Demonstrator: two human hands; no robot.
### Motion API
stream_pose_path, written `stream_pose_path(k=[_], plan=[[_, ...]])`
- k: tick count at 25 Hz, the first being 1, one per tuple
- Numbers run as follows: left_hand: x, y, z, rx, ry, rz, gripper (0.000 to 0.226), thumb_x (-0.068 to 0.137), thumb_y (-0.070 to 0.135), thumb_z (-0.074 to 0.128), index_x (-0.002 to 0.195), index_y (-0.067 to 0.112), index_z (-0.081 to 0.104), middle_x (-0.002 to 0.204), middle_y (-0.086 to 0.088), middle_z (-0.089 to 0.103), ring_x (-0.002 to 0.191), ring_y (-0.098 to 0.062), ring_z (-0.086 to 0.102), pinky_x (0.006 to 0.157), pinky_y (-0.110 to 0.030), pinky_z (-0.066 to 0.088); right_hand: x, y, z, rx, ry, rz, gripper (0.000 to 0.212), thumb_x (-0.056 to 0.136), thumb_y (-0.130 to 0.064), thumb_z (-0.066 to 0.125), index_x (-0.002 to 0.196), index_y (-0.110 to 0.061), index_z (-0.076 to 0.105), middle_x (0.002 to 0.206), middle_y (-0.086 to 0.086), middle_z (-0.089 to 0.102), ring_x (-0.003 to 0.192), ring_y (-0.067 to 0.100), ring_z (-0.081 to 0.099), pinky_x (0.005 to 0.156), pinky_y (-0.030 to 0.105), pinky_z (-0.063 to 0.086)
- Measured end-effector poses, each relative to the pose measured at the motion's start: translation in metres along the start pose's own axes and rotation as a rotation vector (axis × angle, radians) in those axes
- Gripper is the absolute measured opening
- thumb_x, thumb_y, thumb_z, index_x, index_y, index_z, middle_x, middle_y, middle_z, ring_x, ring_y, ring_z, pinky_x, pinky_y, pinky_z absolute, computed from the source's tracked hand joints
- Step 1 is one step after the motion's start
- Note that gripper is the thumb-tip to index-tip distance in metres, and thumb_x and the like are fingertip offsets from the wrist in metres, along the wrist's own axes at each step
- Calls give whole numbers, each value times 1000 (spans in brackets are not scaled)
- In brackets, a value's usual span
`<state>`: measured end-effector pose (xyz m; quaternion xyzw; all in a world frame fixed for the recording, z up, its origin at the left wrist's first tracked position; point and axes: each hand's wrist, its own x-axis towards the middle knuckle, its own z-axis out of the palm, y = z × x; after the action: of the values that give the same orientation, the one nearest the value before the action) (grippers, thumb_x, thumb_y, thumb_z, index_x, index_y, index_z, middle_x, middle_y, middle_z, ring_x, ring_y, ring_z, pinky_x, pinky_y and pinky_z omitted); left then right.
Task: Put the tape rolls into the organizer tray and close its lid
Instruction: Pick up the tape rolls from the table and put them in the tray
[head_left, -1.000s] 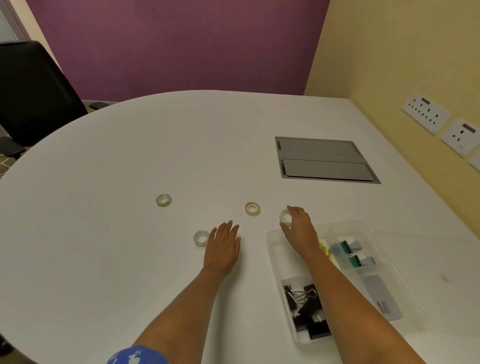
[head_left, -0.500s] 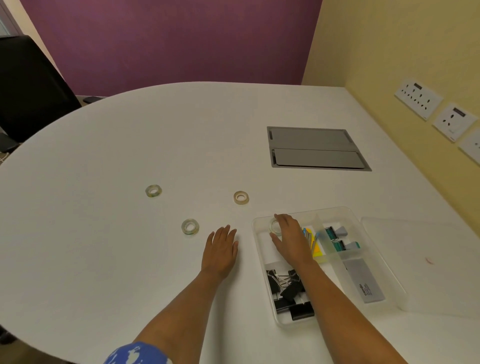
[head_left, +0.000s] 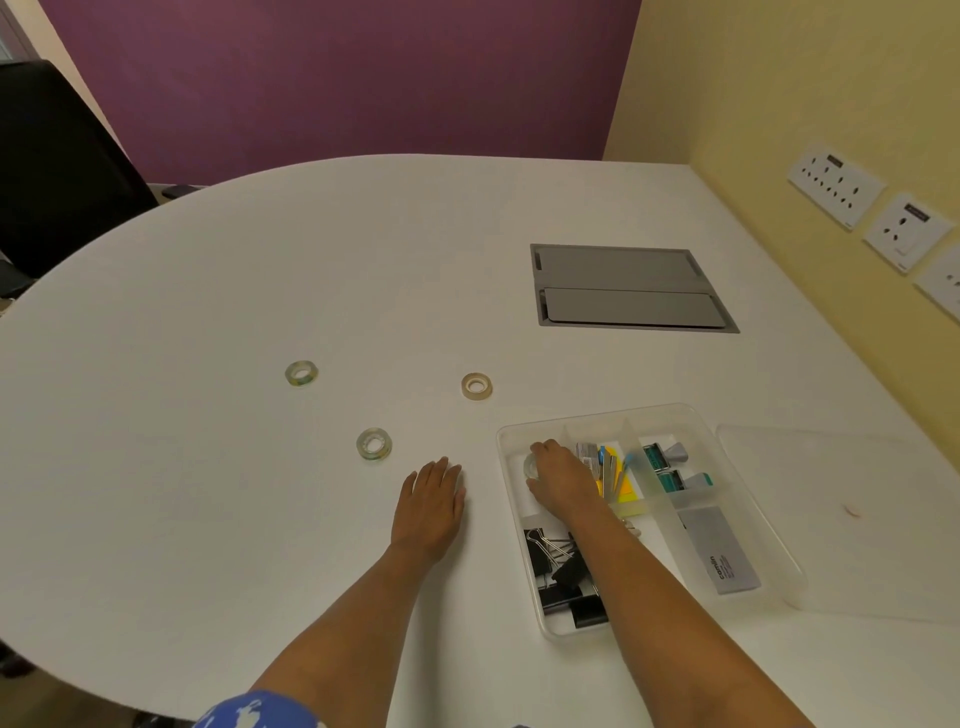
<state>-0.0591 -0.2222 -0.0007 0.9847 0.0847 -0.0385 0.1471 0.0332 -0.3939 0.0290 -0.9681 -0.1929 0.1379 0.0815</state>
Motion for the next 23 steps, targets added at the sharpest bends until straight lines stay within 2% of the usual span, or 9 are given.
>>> stream_pose_path(k=[3, 6, 9, 11, 13, 14, 18, 23], plan=[[0, -3, 0, -2, -1, -8, 92, 72, 47, -16, 145, 18, 31, 156, -3, 28, 144, -19, 24, 120, -36, 17, 3, 1, 2, -46, 0, -18, 44, 92, -21, 57, 130, -5, 42, 131, 13, 49, 122, 26, 47, 94, 36, 47], [0, -4, 1, -9, 5, -7, 93, 72, 48, -15, 145, 16, 33, 155, -4, 30, 143, -21, 26, 119, -37, 18, 5, 2, 1, -46, 34, -30, 46, 88, -22, 63, 127, -5, 45, 128, 12, 49, 119, 26, 47, 88, 36, 49], [1, -3, 1, -9, 9, -4, 92, 73, 48, -15, 145, 17, 33, 155, -4, 30, 144, -21, 25, 119, -37, 18, 4, 5, 1, -43, 51, -53, 38, 88, -16, 62, 123, -5, 49, 125, 13, 51, 114, 26, 50, 83, 36, 49], [3, 0, 1, -15, 1, -3, 83, 80, 48, -10, 145, 17, 32, 155, -4, 29, 144, -21, 25, 119, -37, 17, 4, 8, 2, -54, 41, -59, 30, 90, -10, 58, 119, -5, 52, 123, 14, 53, 113, 27, 51, 80, 36, 49], [5, 2, 1, -14, -18, -5, 59, 97, 41, 9, 145, 16, 32, 156, -5, 28, 144, -21, 24, 120, -37, 16, 6, 9, 3, -54, 54, -61, 26, 89, -3, 55, 115, -4, 54, 121, 14, 55, 112, 27, 52, 72, 36, 44], [6, 2, 1, -9, -22, -3, 54, 100, 38, 13, 145, 16, 32, 156, -5, 28, 144, -21, 24, 120, -37, 16, 6, 9, 4, -57, 62, -61, 25, 89, -1, 54, 114, -4, 55, 120, 14, 55, 111, 27, 52, 68, 33, 39], [10, 0, 3, -7, 13, 2, 85, 79, 47, -11, 144, 17, 34, 155, -4, 30, 143, -21, 26, 119, -37, 18, 7, 8, 6, -42, 99, -69, 25, 89, -3, 56, 114, -4, 54, 119, 13, 56, 110, 26, 54, 66, 28, 32], [16, -3, 4, 6, 3, 10, 89, 75, 46, -12, 143, 14, 36, 153, -6, 33, 142, -23, 28, 118, -39, 21, 8, 9, 7, 31, 135, -75, 21, 89, -6, 58, 110, -4, 55, 116, 13, 58, 105, 26, 56, 65, 28, 33]])
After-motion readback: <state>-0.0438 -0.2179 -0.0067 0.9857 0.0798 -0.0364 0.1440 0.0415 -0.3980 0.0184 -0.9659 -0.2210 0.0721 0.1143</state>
